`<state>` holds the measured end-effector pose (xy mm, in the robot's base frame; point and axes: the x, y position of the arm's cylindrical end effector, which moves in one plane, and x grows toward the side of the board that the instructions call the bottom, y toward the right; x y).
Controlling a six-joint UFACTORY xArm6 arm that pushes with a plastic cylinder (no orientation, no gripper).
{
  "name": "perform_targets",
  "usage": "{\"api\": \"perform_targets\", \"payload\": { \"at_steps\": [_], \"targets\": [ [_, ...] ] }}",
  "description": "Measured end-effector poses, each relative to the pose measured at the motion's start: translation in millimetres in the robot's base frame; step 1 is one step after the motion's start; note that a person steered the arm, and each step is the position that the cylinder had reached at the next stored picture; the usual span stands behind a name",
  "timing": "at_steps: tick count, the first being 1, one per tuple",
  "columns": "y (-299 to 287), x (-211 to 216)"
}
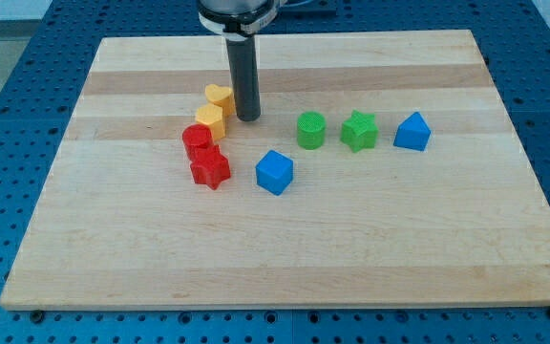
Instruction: Move the blue cube parallel to the green circle
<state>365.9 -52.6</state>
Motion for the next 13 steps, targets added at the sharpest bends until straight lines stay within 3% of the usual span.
{"api": "perform_targets", "payload": {
  "at_steps": [5,10,13],
  "targets": [
    [11.3,110.3],
    [-42.5,119.4],
    [-43.7,123.7]
  ]
}}
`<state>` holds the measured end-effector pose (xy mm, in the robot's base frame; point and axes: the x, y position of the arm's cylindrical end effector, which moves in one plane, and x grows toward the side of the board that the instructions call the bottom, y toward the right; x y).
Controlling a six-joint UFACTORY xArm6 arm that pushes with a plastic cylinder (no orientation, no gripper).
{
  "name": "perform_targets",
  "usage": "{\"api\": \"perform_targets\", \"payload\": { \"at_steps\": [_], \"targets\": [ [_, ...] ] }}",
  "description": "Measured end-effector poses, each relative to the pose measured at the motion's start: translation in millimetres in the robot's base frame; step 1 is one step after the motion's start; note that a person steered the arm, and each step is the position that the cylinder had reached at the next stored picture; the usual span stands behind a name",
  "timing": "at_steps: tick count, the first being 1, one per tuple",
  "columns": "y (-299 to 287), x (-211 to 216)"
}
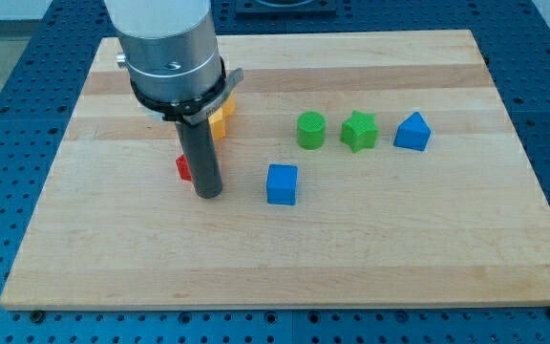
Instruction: Move the blue cube parallel to the green circle
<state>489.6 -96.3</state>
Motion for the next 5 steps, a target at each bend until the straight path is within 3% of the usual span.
{"api": "perform_targets", "payload": {
  "at_steps": [5],
  "targets": [
    [0.5,12.4]
  ]
}}
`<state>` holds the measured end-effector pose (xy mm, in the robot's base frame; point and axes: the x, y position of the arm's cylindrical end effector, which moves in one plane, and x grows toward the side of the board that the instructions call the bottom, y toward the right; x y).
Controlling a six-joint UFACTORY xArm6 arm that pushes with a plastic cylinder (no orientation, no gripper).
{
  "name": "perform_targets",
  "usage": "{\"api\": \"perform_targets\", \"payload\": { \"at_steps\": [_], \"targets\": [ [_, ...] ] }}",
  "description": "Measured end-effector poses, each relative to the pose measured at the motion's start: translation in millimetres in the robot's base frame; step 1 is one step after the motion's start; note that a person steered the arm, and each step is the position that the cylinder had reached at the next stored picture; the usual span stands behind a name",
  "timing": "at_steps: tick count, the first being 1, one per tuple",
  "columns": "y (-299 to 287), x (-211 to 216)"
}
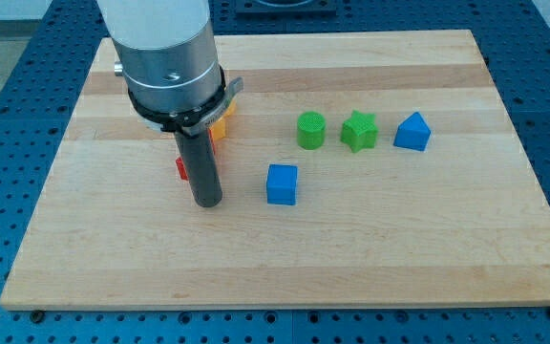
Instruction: Move the blue cube parallel to the green circle
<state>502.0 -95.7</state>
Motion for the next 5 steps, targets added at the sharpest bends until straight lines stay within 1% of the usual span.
{"api": "perform_targets", "payload": {
  "at_steps": [1,3,5],
  "targets": [
    [15.2,0.0],
    [74.4,0.0],
    [106.8,-11.8]
  ]
}}
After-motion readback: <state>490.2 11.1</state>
